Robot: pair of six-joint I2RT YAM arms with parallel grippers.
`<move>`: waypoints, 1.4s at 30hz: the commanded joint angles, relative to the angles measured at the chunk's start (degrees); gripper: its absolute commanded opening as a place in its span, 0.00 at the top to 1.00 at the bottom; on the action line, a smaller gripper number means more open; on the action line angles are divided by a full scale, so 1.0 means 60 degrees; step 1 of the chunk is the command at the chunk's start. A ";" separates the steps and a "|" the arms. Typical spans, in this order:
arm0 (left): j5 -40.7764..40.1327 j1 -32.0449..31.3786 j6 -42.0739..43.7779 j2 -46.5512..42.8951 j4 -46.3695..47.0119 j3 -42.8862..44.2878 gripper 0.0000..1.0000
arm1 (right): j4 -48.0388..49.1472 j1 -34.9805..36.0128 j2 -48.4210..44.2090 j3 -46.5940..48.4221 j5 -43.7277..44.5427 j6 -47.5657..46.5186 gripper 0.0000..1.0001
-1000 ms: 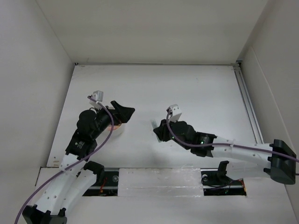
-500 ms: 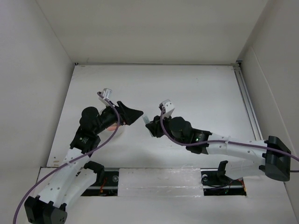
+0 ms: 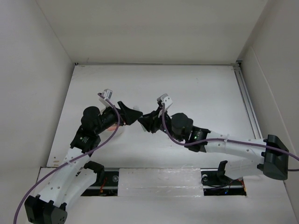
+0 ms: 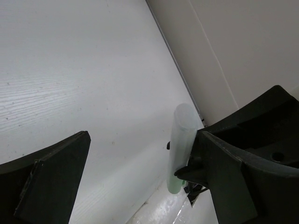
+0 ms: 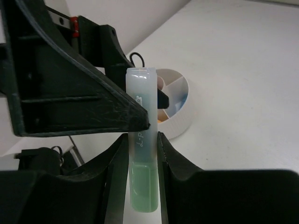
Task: Sort the stationery into containers
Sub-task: Place the pen in the storage box.
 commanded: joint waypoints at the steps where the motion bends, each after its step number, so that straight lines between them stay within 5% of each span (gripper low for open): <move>1: -0.0130 -0.0024 0.0088 -0.0138 0.0131 0.0318 0.03 | 0.1365 0.0126 -0.0033 0.0094 -0.0545 -0.0146 1.00; 7: -0.0130 -0.0024 0.0088 -0.0138 0.0131 0.0406 0.40 | 0.1791 0.0463 0.0055 -0.0024 -0.0633 -0.0146 1.00; 14: -0.0803 -0.0024 0.0000 -0.0241 0.0029 0.0596 0.56 | 0.1791 0.0740 0.0406 -0.0024 -0.0633 -0.0146 1.00; 18: -0.0804 -0.0024 0.0000 -0.0241 0.0029 0.0771 0.99 | 0.1879 0.0741 0.0495 -0.0024 -0.0720 -0.0146 1.00; 27: -0.0773 -0.0024 0.0087 -0.0153 -0.0059 0.0961 1.00 | 0.1967 0.0741 0.0685 -0.0024 -0.0094 -0.0146 1.00; 28: -0.0978 -0.0024 0.0175 -0.0240 -0.0204 0.1093 1.00 | 0.1967 0.0741 0.0685 -0.0024 0.0054 -0.0146 0.59; 29: -0.1241 -0.0024 0.0437 -0.0357 -0.0365 0.1094 1.00 | 0.1967 0.0741 0.0685 -0.0024 0.0142 -0.0146 0.31; 30: -0.2099 -0.0024 0.0585 -0.0358 -0.0845 0.1384 1.00 | 0.1851 0.0741 0.0598 -0.0024 0.0462 -0.0146 0.08; 31: -0.2572 -0.0024 0.0673 -0.0445 -0.1097 0.1489 1.00 | 0.1763 0.0741 0.0510 -0.0140 0.0668 -0.0146 0.00; 42: -0.7554 -0.0024 0.0998 -0.1075 -0.2125 0.1476 1.00 | 0.0473 0.0741 -0.1350 -0.1488 0.2179 0.0059 0.00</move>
